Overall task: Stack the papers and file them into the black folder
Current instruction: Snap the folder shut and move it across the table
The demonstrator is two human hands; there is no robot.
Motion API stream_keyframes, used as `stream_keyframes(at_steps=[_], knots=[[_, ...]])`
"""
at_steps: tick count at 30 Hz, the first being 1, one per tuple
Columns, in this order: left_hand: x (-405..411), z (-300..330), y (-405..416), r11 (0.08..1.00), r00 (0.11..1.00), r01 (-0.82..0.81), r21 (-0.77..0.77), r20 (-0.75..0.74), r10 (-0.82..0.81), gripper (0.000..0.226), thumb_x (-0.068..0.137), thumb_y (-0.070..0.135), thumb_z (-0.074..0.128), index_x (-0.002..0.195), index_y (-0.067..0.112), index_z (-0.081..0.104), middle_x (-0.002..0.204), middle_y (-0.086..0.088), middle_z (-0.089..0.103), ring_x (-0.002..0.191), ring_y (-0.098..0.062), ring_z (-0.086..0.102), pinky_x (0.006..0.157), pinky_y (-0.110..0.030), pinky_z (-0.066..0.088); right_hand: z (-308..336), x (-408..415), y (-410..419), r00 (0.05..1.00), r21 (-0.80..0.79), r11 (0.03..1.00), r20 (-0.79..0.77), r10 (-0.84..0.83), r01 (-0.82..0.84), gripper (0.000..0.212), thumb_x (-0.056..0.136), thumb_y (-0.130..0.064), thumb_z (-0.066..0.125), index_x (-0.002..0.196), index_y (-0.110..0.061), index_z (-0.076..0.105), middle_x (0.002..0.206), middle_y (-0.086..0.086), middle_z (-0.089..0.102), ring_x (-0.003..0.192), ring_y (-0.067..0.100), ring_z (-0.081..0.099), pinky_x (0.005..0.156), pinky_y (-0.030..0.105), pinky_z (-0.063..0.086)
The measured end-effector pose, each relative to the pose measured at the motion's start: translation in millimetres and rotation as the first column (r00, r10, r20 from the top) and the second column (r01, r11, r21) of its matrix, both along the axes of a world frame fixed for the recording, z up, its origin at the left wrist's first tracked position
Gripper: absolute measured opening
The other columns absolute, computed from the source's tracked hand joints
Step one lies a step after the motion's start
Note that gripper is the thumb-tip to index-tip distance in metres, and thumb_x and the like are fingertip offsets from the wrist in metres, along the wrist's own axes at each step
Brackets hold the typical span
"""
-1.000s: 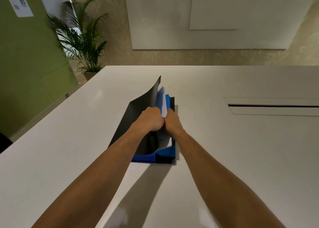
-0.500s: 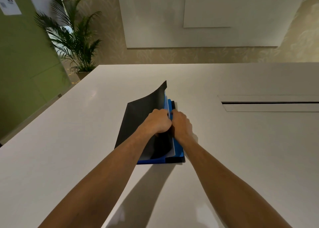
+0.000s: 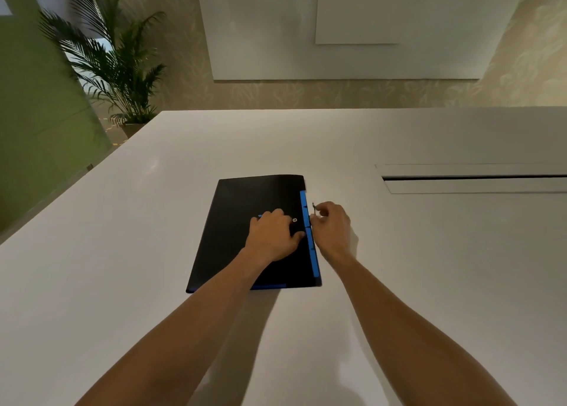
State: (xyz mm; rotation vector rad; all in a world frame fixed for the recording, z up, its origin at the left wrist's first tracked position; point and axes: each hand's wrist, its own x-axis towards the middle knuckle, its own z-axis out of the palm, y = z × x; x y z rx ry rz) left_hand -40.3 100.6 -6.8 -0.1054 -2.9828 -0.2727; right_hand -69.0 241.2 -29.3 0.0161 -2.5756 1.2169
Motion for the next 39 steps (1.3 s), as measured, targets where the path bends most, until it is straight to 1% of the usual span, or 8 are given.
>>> stream_keyframes(at_steps=[4, 8, 14, 24, 30, 33, 36, 39], knots=[[-0.7, -18.2, -20.0, 0.992, 0.988, 0.075, 0.102, -0.141, -0.06, 0.03, 0.09, 0.045, 0.054, 0.109, 0.026, 0.065, 0.109, 0.002, 0.059, 0.102, -0.017, 0.053, 0.09, -0.039, 0.04, -5.5, 5.1, -1.8, 0.99, 0.117, 0.986, -0.06, 0.129, -0.122, 0.021, 0.096, -0.028, 0.059, 0.116, -0.026, 0.062, 0.117, -0.005, 0.064, 0.1, 0.012, 0.061, 0.077, 0.022, 0.049], [-1.5, -28.9, -21.8, 0.969, 0.974, 0.15, 0.194, -0.199, -0.111, 0.041, 0.092, 0.036, 0.057, 0.129, 0.017, 0.055, 0.128, -0.005, 0.058, 0.114, -0.021, 0.055, 0.101, -0.038, 0.042, -8.9, 6.7, -7.2, 0.973, 0.339, 0.924, -0.082, 0.217, -0.178, 0.025, 0.098, -0.026, 0.052, 0.118, -0.023, 0.067, 0.119, 0.0, 0.068, 0.104, 0.017, 0.063, 0.093, 0.035, 0.052], [-6.5, -37.6, -21.3, 0.978, 0.986, 0.167, 0.121, -0.029, -0.165, 0.048, 0.102, 0.039, 0.031, 0.148, 0.024, 0.034, 0.156, 0.004, 0.033, 0.145, -0.017, 0.024, 0.118, -0.048, 0.011, -13.2, 11.5, -8.8, 0.964, 0.53, 0.838, -0.129, 0.232, -0.131, 0.03, 0.099, -0.025, 0.048, 0.126, -0.02, 0.061, 0.126, 0.004, 0.064, 0.109, 0.023, 0.059, 0.094, 0.038, 0.045], [-7.0, -35.3, -19.5, 0.986, 0.988, 0.152, 0.072, 0.001, -0.153, 0.05, 0.102, 0.043, 0.025, 0.149, 0.026, 0.032, 0.157, 0.004, 0.031, 0.146, -0.016, 0.018, 0.119, -0.05, 0.01, -4.0, 10.2, -11.3, 0.968, 0.617, 0.77, -0.048, 0.244, -0.164, 0.031, 0.098, -0.025, 0.047, 0.128, -0.019, 0.055, 0.127, 0.006, 0.059, 0.11, 0.024, 0.056, 0.095, 0.039, 0.043], [-5.8, -32.3, -20.6, 0.977, 0.987, 0.154, 0.15, 0.03, -0.16, 0.049, 0.102, 0.042, 0.031, 0.149, 0.025, 0.033, 0.157, 0.002, 0.032, 0.146, -0.019, 0.019, 0.117, -0.05, 0.006, 0.1, 16.5, -10.0, 0.971, 0.59, 0.781, 0.021, 0.24, -0.206, 0.034, 0.097, -0.023, 0.049, 0.131, -0.021, 0.053, 0.131, 0.005, 0.057, 0.113, 0.023, 0.055, 0.097, 0.04, 0.043], [1.8, -22.4, -22.0, 0.966, 0.992, 0.125, 0.228, -0.027, -0.122, 0.049, 0.098, 0.038, 0.047, 0.144, 0.023, 0.041, 0.152, -0.003, 0.041, 0.142, -0.022, 0.031, 0.116, -0.05, 0.017, 3.9, 23.1, -11.3, 0.981, 0.485, 0.855, 0.029, 0.193, -0.182, 0.035, 0.096, -0.023, 0.049, 0.13, -0.019, 0.053, 0.128, 0.007, 0.058, 0.11, 0.024, 0.057, 0.095, 0.041, 0.045], [15.4, -11.9, -29.8, 0.969, 0.981, -0.104, 0.226, -0.137, 0.137, 0.044, 0.092, 0.039, 0.055, 0.134, 0.023, 0.053, 0.141, -0.002, 0.051, 0.133, -0.022, 0.043, 0.11, -0.055, 0.03, 11.9, 30.9, -10.2, 0.991, 0.323, 0.939, 0.096, 0.093, -0.119, 0.036, 0.095, -0.035, 0.049, 0.126, -0.019, 0.051, 0.113, 0.009, 0.061, 0.097, 0.024, 0.06, 0.085, 0.042, 0.054], [29.2, -5.1, -47.8, 0.886, 0.906, -0.396, 0.241, -0.056, 0.42, 0.046, 0.088, 0.043, 0.054, 0.13, 0.023, 0.054, 0.14, -0.005, 0.049, 0.131, -0.03, 0.04, 0.107, -0.056, 0.029, 19.5, 37.5, -6.2, 0.963, 0.197, 0.97, 0.253, 0.093, -0.145, 0.045, 0.092, -0.046, 0.055, 0.126, -0.017, 0.05, 0.109, 0.006, 0.063, 0.089, 0.02, 0.059, 0.076, 0.039, 0.054]])
